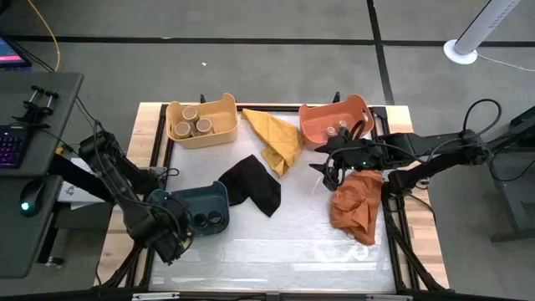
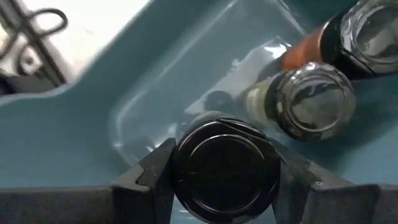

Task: Sort spices by type
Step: Put the black spice bottle into the blue bin, then adjust the blue bin

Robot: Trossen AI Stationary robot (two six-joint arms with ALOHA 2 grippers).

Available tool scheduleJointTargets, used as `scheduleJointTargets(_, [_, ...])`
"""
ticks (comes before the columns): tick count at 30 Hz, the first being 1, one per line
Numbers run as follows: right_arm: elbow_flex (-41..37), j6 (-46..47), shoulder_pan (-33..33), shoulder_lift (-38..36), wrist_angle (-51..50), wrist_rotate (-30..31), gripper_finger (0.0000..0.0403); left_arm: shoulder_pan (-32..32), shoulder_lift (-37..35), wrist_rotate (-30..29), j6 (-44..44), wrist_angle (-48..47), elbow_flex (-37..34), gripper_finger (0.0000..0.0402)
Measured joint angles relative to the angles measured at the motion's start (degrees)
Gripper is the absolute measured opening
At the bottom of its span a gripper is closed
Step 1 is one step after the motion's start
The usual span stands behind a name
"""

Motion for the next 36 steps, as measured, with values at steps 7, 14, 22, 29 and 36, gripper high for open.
scheduleJointTargets(7, [0.00,0.05,0.00,0.00,0.00,-0.14,0.0245,-0.02,0.00,1.04,-2.32,6.09,-2.48,0.0196])
scheduleJointTargets(14, [0.00,-0.08,0.00,0.00,0.00,-0.13,0.0245,-0.02,0.00,0.90,-2.60,7.04,-2.71,0.0209])
scheduleJointTargets(22, [0.00,0.09,0.00,0.00,0.02,-0.13,0.0245,-0.01,-0.18,1.22,-3.91,7.23,-2.69,0.0226])
scheduleJointTargets(29, [0.00,0.09,0.00,0.00,0.02,-0.11,0.0245,0.00,-1.47,1.43,-3.85,7.15,-2.69,0.0264])
scheduleJointTargets(36, [0.00,0.33,0.00,0.00,0.04,-0.07,0.0245,0.13,-4.53,-0.15,-3.83,6.12,-2.66,0.0290])
